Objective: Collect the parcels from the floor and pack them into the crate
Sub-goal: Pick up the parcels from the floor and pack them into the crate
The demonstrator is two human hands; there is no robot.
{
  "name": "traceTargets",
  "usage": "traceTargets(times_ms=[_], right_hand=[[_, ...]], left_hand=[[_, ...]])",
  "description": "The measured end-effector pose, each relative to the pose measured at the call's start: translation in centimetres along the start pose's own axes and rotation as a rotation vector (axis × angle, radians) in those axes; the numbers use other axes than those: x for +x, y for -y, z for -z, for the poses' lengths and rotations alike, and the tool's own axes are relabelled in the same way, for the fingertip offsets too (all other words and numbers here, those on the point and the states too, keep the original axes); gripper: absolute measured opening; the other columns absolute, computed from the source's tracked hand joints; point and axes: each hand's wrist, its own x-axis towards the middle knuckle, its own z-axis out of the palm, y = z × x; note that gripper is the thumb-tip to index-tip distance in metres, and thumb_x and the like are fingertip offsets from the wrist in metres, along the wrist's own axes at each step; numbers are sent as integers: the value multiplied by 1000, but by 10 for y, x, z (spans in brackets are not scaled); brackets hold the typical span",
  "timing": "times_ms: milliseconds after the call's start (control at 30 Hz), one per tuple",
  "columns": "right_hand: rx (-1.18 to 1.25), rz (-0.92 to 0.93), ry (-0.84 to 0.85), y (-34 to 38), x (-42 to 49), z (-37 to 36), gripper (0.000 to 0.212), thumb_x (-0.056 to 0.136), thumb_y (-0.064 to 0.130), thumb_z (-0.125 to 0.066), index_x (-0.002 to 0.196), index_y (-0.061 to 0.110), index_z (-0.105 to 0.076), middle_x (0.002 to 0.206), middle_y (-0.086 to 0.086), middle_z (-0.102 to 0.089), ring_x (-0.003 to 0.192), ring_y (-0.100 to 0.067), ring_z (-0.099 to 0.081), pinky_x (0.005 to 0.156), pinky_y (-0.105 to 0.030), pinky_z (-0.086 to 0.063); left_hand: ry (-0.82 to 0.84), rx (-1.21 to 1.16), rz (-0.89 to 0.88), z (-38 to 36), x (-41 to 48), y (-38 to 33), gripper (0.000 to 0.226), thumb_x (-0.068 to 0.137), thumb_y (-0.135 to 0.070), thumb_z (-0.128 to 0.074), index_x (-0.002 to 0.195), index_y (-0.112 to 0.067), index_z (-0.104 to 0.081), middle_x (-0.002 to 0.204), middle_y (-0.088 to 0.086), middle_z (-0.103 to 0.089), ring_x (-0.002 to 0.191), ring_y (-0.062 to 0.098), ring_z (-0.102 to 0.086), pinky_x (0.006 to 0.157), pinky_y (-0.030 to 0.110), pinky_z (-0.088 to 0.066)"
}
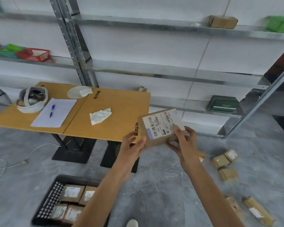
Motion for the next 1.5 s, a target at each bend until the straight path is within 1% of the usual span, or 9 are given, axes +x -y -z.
traceTargets(times_ms=[167,467,700,767,867,1000,1133,1333,1500], right_hand=[[-164,-15,113,-43,-63,-23,62,79,39,-70,128,35,-32,106,-1,-57,90,-6,-68,66,-32,-60],[-376,-217,357,-91,-145,-98,64,77,53,-60,130,44,-24,107,3,-63,86,-16,-71,63,-40,-60],[-268,-268,552,-140,-213,-201,54,76,41,-66,127,33,-49,116,-4,-65,106,-21,-65,77,-49,-58],[-160,-253,471,-155,-229,-228,60,71,43,-67,127,26,-49,118,-5,-65,107,-21,-65,78,-46,-58],[-103,-221,397,-178,-243,-260,63,72,42,-66,128,24,-45,117,-2,-65,103,-17,-67,78,-40,-59],[-194,-263,445,-204,-249,-283,56,88,31,-60,138,31,-35,122,-1,-60,116,-18,-58,92,-39,-54],[-335,-307,493,-218,-231,-290,59,90,32,-59,143,33,-32,120,5,-61,111,-8,-57,83,-26,-50],[-416,-310,473,-252,-190,-292,58,93,18,-57,144,27,-32,130,-1,-55,114,-12,-56,84,-24,-54],[-514,-391,400,-309,-169,-297,45,97,25,-50,140,30,-37,126,4,-57,111,-11,-58,84,-23,-52]], left_hand=[[-62,-1,2,24,-43,15,51,83,-32,-63,129,-23,-45,126,-4,-59,115,12,-57,89,40,-54],[-245,109,-94,174,-81,-6,14,93,-20,-51,106,-26,-51,107,5,-67,95,17,-65,69,24,-52],[-172,200,-96,299,-125,-37,36,95,-22,-49,129,-11,-43,113,7,-62,92,13,-64,74,25,-54],[-185,272,-92,326,-138,-46,43,93,-26,-51,131,-9,-40,123,8,-58,105,15,-60,88,31,-52],[-5,404,-42,357,-153,-53,39,93,-28,-51,129,-13,-44,123,3,-59,99,4,-60,81,18,-53],[151,419,106,385,-149,-49,56,89,-35,-55,138,-28,-29,120,-15,-55,105,1,-55,88,29,-51],[92,422,143,409,-117,-43,58,85,-24,-65,133,-27,-34,118,-10,-57,111,12,-57,92,35,-52],[5,432,367,430,-63,-18,61,76,-11,-74,123,-22,-37,123,-1,-57,109,16,-57,65,21,-54],[-83,469,513,450,-36,19,53,76,-17,-76,116,-21,-41,111,-7,-57,103,16,-58,77,27,-53]])
